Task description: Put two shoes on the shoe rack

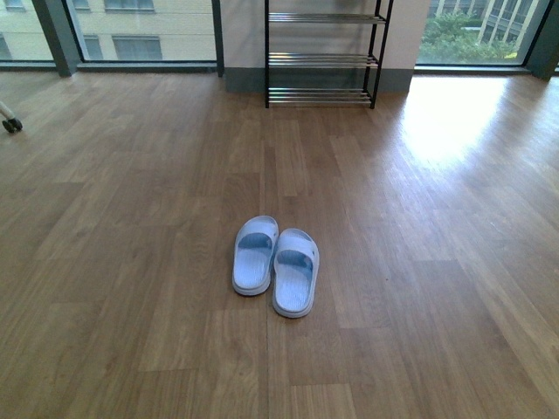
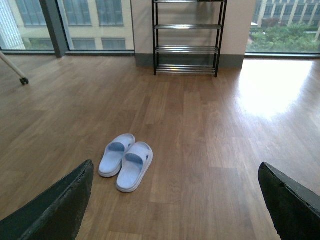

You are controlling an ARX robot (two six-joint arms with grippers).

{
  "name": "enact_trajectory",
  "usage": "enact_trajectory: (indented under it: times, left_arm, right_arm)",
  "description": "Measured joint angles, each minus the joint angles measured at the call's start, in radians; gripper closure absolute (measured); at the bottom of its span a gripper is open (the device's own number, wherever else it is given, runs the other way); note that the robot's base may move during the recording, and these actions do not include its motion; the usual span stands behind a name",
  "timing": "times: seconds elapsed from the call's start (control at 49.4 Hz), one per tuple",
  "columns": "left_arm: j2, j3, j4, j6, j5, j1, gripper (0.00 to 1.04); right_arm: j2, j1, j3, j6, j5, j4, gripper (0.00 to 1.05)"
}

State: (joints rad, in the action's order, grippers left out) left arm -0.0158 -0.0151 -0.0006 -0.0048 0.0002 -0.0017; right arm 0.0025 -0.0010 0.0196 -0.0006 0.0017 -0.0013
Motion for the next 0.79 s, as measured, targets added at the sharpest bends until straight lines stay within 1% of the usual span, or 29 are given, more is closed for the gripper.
enact_trajectory:
  times: [0.79]
  left_arm:
    - [0.000, 0.000, 0.000, 0.000, 0.000, 0.000, 0.09]
  right_arm:
    - [0.000, 0.000, 0.000, 0.000, 0.000, 0.000, 0.09]
